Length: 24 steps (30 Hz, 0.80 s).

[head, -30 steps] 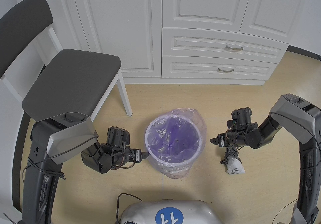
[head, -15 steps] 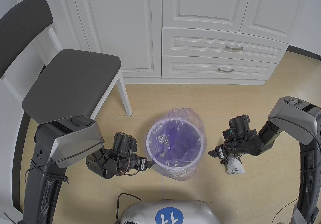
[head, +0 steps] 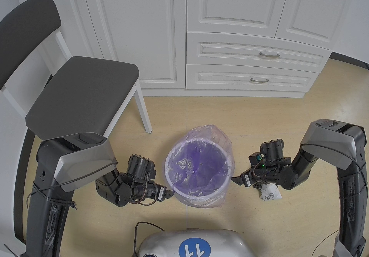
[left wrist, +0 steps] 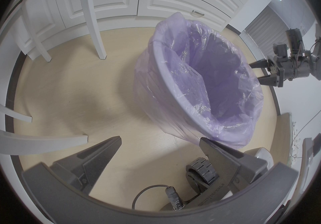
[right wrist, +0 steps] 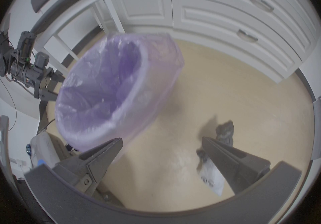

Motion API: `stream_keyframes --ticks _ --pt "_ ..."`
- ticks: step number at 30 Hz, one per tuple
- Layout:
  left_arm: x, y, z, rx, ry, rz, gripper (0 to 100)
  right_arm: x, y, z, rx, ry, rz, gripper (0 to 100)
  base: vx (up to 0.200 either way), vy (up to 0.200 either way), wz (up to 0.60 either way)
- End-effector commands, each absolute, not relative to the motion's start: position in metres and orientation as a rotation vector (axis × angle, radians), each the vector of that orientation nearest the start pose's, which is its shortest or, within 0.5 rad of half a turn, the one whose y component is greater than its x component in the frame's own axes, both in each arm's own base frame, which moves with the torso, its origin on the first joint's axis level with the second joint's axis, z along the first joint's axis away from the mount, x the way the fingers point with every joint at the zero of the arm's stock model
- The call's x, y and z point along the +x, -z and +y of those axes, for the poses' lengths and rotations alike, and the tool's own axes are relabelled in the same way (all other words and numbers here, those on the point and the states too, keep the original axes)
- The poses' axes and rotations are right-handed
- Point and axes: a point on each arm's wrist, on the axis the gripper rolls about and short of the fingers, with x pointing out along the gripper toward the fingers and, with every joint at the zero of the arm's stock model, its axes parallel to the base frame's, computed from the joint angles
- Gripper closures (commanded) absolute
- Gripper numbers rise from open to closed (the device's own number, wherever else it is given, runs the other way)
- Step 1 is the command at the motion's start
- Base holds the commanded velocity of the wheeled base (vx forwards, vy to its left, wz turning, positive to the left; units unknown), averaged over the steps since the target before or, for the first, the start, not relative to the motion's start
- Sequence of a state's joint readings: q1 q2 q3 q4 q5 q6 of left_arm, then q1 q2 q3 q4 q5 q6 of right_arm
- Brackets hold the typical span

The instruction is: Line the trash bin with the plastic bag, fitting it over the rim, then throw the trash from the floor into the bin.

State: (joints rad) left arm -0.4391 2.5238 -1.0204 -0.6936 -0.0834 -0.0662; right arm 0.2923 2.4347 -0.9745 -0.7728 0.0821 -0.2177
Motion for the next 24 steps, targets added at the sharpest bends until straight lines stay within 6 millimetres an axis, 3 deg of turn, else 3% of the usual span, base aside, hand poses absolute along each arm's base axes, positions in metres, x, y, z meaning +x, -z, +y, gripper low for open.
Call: stream_keyframes --ticks 1,11,24 --pt "0.358 0.064 -0.168 0.087 0.466 0.820 0 0.387 0.069 0.127 -0.285 -0.571 0.593 0 0.000 0.000 0.00" --pt "0.357 0.062 -0.162 0.077 0.458 0.793 0 0.412 0.066 0.118 -0.402 -0.750 0.458 0 0.000 0.000 0.00" --pt "0.357 0.062 -0.155 0.060 0.471 0.803 0 0.427 0.052 0.110 -0.555 -0.827 0.569 0 0.000 0.000 0.00"
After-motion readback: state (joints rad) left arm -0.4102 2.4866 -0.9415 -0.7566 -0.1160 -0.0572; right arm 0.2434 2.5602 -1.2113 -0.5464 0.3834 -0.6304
